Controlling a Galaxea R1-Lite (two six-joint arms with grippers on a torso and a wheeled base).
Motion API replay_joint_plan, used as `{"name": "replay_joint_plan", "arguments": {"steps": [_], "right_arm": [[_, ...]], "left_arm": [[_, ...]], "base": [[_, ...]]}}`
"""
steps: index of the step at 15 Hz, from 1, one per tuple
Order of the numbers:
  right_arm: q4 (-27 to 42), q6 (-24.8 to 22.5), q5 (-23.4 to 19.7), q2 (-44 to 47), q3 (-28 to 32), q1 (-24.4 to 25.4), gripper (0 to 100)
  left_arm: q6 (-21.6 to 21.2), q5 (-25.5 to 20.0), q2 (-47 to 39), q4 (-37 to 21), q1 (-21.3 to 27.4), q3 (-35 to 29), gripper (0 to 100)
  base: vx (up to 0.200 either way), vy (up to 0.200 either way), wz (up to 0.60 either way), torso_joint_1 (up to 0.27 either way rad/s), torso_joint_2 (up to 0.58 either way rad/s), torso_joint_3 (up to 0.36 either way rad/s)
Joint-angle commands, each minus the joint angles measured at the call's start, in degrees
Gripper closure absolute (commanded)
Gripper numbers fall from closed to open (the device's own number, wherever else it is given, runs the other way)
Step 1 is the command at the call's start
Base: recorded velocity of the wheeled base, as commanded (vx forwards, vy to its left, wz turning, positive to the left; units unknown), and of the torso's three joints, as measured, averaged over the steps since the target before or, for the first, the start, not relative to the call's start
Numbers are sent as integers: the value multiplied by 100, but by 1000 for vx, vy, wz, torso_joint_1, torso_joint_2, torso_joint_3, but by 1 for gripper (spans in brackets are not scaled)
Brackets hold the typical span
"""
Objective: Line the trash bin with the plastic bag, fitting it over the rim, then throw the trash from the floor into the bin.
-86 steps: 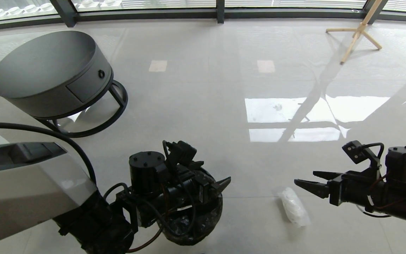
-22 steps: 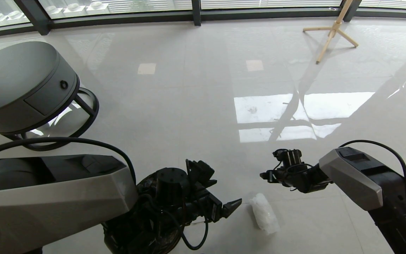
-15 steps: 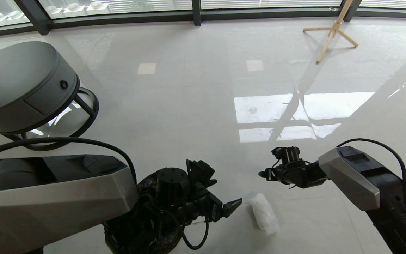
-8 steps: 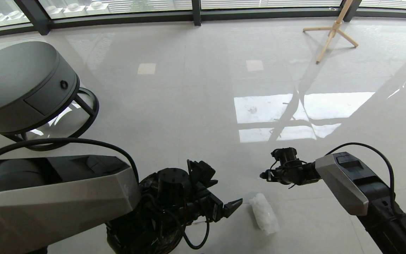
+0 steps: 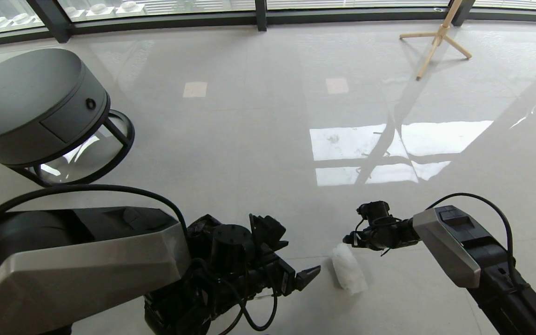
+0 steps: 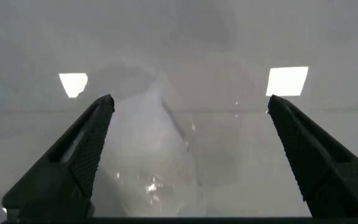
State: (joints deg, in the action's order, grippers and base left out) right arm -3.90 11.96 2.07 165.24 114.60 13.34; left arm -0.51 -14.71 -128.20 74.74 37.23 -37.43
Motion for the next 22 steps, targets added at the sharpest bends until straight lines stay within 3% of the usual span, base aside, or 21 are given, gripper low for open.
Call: {"name": "replay_joint_plan", "arguments": {"steps": [1, 9, 18, 22], "right_arm": [[-5, -1, -5, 8, -1, 2, 0], [258, -124, -155, 641, -1, 29, 0], [258, 114, -568, 1177, -1, 134, 0], [627, 175, -576, 1237, -1, 160, 0]], "left_arm": [[-2, 4, -74, 14, -5, -10, 0], [-2, 12, -153, 58, -49, -2, 0], [-2, -5, -408, 366, -84, 7, 0], [-2, -5, -496, 366, -84, -2, 0]], "base": [[-200, 0, 0, 2, 2, 7], [-25, 0, 0, 0, 0, 0], [0, 0, 0, 0, 0, 0], [0, 0, 0, 0, 0, 0]]}}
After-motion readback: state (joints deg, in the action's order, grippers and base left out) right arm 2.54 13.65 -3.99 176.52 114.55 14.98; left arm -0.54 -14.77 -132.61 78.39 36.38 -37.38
